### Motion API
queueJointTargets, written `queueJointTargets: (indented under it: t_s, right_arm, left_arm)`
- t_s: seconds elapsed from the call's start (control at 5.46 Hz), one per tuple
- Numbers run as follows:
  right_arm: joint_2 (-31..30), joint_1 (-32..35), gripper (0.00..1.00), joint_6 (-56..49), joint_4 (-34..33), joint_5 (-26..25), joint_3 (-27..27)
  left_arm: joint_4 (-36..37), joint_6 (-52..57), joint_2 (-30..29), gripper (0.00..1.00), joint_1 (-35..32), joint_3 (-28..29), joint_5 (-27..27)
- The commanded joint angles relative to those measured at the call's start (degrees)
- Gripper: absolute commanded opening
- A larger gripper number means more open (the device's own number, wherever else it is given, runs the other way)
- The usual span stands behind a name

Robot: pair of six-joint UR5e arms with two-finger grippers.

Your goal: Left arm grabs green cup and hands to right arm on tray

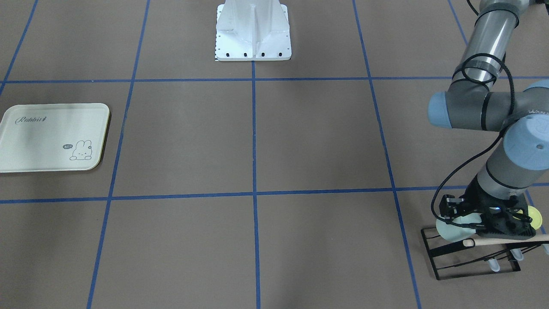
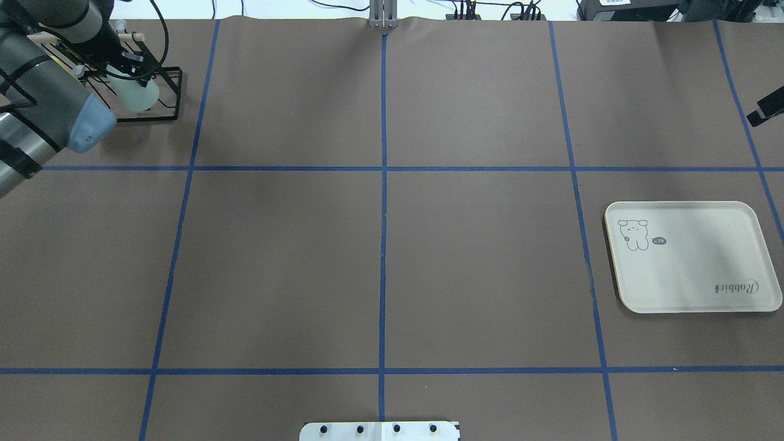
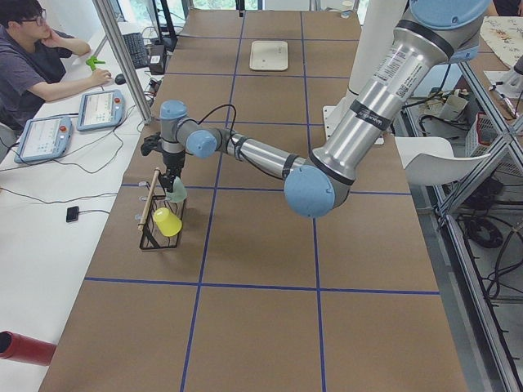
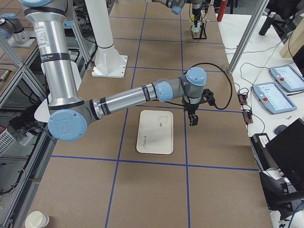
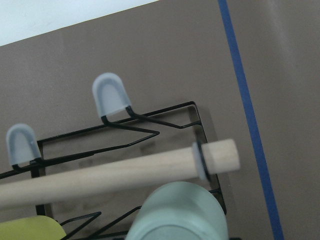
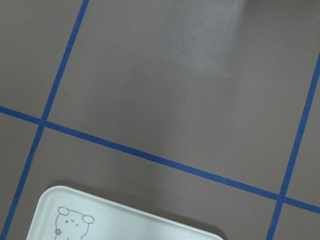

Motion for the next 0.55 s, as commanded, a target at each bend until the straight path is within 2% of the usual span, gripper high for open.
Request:
queueJointTargets:
  t_s: [0.0,0.37]
  right_arm:
    - [0.0,0.0,1.0,0.05,0.0,0.0,0.0]
    - [-0.09,0.0,1.0,0.05,0.0,0.0,0.18]
  left_arm:
    - [-0.06,0.06,0.02,0.28,-0.46,-0.92,-0.19]
    - [0.2,0.06,2.91,0.14,-1.16,-5.81,-0.28]
